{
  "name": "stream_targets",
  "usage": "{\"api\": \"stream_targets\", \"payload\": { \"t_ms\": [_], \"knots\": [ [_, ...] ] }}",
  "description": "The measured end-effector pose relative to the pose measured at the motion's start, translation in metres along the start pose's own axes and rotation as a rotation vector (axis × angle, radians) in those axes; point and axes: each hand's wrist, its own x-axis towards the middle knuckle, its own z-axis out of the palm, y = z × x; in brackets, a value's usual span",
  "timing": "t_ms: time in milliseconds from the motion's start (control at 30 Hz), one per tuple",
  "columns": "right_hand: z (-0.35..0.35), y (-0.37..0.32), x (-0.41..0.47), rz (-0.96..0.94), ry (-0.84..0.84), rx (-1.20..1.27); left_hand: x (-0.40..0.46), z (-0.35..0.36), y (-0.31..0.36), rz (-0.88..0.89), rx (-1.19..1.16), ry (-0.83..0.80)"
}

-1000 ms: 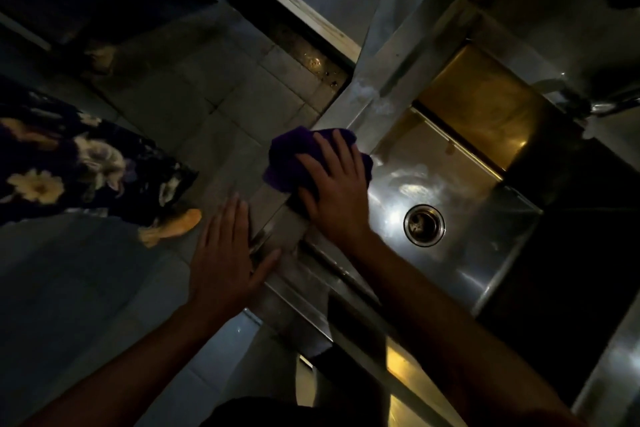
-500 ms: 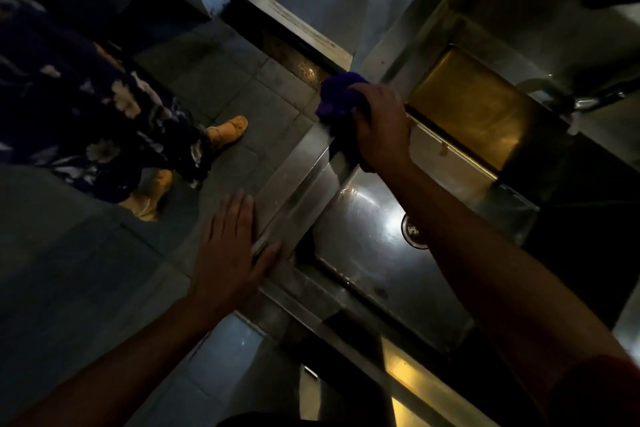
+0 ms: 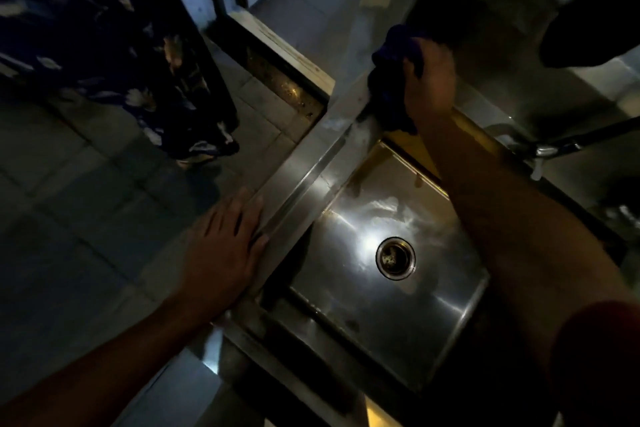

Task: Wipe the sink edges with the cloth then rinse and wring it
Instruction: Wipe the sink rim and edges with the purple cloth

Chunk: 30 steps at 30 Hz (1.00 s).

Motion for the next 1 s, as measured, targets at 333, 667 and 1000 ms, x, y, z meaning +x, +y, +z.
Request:
{"api": "stream_targets", "payload": {
  "t_ms": [333,667,1000],
  "knots": [
    [0.042,-0.034,-0.038,-0.071,-0.109,-0.112,0.001,-0.003,0.001,0.005,-0.005,0.011],
    [0.048,-0.087,-0.189,-0.133,-0.165,-0.006,-0.002,-0.001,0.004,-0.116,-0.056,0.025],
    [0.057,-0.084,-0.212,-0.060,-0.133,-0.012,-0.002,0.002,0.004,-0.108,0.038,0.060]
  ]
}}
